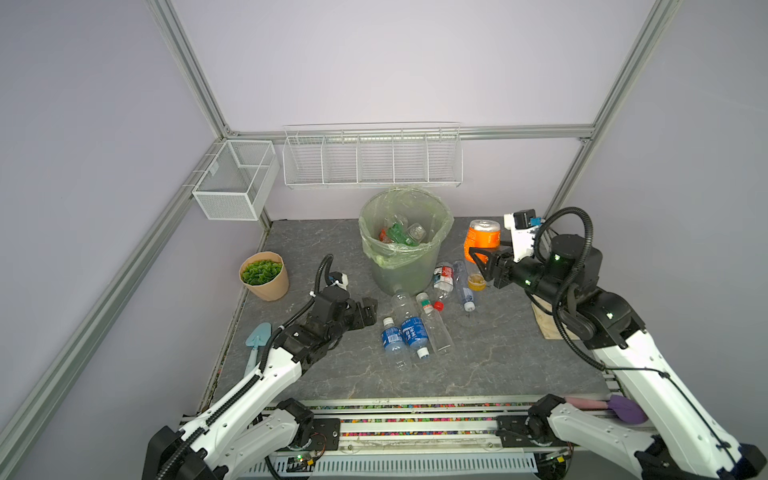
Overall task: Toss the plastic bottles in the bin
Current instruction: 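Lift the orange bottle with the right gripper and carry it toward the bin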
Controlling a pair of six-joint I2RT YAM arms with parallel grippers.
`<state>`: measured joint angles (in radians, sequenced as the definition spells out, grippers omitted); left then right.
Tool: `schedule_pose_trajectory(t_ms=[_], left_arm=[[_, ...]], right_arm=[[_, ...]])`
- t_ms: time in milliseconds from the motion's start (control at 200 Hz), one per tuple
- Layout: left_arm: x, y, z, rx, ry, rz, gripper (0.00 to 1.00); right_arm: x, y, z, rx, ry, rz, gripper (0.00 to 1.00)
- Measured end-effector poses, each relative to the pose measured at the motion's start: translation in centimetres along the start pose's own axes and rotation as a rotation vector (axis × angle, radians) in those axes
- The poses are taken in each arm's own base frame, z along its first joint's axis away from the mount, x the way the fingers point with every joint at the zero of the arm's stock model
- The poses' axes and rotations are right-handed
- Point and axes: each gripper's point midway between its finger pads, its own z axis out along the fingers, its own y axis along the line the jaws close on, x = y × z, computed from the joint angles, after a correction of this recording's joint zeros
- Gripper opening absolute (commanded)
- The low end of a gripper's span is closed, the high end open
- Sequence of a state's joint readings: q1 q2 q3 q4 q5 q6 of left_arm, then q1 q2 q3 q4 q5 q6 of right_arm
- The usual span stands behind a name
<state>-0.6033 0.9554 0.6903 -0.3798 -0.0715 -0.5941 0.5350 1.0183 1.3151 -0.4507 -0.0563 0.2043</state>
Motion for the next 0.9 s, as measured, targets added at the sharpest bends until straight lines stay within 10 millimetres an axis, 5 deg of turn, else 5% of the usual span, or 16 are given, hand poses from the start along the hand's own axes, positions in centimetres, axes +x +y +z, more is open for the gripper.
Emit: schedule_pose_trajectory(t_ms=[695, 905], left_arm=[[-0.4, -0.3, -0.6, 0.021, -0.026, -0.002, 0.97], [-0.6, -0.4, -1.0, 0.029, -0.038, -0.003, 0.97]], right_arm=[[-7.7, 2.3, 2.3, -0.073, -0.128, -0.080, 0.10], [-10.0, 2.8, 4.4, -0.095, -0.156, -0.086, 0.11]])
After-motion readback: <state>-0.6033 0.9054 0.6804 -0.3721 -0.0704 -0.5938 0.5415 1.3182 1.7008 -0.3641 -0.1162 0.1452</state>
